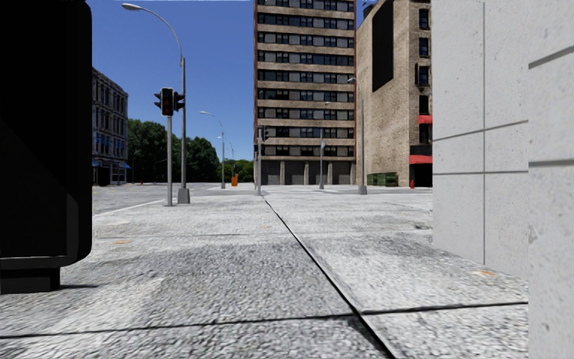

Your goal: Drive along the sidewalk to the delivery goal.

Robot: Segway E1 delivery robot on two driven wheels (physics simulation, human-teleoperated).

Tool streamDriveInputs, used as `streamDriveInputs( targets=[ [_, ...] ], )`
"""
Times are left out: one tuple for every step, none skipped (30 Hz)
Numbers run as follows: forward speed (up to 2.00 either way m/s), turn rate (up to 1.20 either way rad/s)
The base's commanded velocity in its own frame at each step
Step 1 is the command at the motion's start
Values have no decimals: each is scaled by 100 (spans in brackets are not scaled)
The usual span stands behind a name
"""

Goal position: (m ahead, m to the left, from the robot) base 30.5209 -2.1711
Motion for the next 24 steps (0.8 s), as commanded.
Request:
streamDriveInputs(
  targets=[
    [193,-22],
    [193,-22],
    [193,-22],
    [193,-22],
    [193,-22],
    [193,-22],
    [193,-22],
    [193,-22],
    [193,-22],
    [193,-22],
    [193,-22],
    [193,-22],
    [193,-22],
    [193,-22],
    [193,-22],
    [193,-22],
    [193,-22],
    [193,-22],
    [193,-22],
    [193,-22],
    [193,-22],
    [193,-22],
    [193,-22],
    [193,-22]
  ],
)
